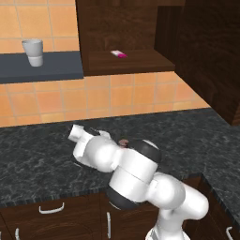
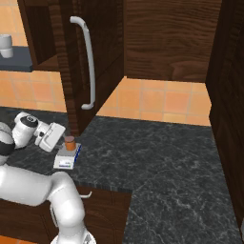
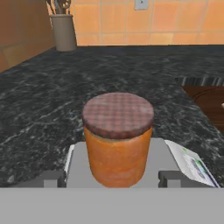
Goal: Pick the jam and place it on the digital scale for weighing, and close the cabinet.
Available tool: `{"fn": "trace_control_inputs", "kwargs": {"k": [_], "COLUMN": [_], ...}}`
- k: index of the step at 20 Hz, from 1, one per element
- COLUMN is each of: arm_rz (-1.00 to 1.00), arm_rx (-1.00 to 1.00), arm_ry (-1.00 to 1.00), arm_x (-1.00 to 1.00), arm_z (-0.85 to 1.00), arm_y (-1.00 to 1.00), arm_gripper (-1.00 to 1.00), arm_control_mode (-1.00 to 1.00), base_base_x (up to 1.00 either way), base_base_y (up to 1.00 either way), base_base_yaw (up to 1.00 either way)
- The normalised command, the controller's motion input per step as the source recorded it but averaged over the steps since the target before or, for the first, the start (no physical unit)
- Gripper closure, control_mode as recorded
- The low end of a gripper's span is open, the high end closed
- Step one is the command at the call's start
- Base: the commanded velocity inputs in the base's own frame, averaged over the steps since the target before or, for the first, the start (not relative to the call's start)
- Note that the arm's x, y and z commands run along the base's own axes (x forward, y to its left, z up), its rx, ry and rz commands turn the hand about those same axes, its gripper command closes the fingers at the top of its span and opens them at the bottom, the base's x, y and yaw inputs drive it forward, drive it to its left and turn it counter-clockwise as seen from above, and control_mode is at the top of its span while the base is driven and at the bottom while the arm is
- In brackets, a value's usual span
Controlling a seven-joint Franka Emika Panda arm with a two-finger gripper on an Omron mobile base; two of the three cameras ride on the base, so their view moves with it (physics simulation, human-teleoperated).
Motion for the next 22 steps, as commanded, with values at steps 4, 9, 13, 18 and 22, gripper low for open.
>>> {"fn": "trace_control_inputs", "kwargs": {"k": [4, 9, 13, 18, 22], "arm_rz": [0.00, 0.00, 0.00, 0.06, 0.20], "arm_rx": [0.00, 0.00, 0.11, 0.15, 0.17], "arm_ry": [-0.09, -0.11, -0.14, -0.11, -0.17], "arm_x": [-0.27, -0.38, -0.68, -0.77, -0.72], "arm_z": [0.48, 0.74, 0.60, 0.28, 0.06], "arm_y": [0.04, 0.07, -0.12, -0.48, -0.77], "arm_gripper": [-1.00, -1.00, -1.00, -1.00, -1.00], "arm_control_mode": [-1.00, -1.00, -1.00, -1.00, -1.00], "base_base_x": [0.00, 0.00, 0.00, 0.00, 0.00], "base_base_y": [0.00, 0.00, 0.00, 0.00, 0.00], "base_base_yaw": [0.00, 0.00, 0.00, 0.00, 0.00]}}
